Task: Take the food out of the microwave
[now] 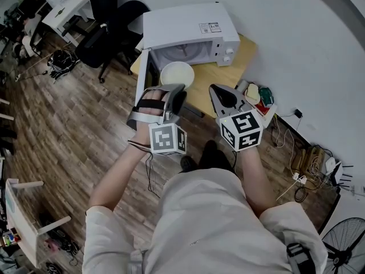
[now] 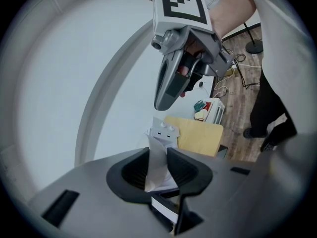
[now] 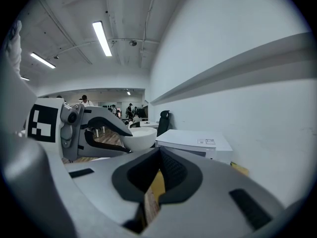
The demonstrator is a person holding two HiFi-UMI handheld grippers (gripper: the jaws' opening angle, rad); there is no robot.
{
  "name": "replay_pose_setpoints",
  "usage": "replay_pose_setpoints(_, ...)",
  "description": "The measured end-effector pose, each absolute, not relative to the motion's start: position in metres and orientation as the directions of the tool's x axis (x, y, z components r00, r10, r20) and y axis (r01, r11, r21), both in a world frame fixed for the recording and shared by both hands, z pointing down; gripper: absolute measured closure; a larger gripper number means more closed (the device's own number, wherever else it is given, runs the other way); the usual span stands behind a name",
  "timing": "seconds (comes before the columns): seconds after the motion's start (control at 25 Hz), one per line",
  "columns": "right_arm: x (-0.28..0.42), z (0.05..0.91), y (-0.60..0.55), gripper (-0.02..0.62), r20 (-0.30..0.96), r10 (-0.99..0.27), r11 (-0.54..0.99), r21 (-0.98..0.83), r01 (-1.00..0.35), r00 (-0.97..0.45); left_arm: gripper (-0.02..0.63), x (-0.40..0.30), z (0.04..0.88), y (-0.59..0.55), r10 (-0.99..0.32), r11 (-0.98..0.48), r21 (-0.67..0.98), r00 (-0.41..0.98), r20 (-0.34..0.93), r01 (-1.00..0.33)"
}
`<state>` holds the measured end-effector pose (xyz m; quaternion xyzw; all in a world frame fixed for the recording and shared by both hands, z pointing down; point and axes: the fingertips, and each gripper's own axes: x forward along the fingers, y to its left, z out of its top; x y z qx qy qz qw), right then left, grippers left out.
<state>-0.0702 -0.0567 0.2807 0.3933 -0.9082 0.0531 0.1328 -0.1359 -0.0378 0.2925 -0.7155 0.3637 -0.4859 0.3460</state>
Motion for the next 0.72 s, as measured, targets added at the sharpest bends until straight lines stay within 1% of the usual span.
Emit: replay_pose_setpoints(0.72,-0.0747,0.2832,-0.0545,0.595,0.292,-0.693,0.693,0.02,-0.721,-0.659,0.497,-0.1381,0.3005,-0.0399,-0.86,-0.487,-0.858,0.257,0.44,-0.162)
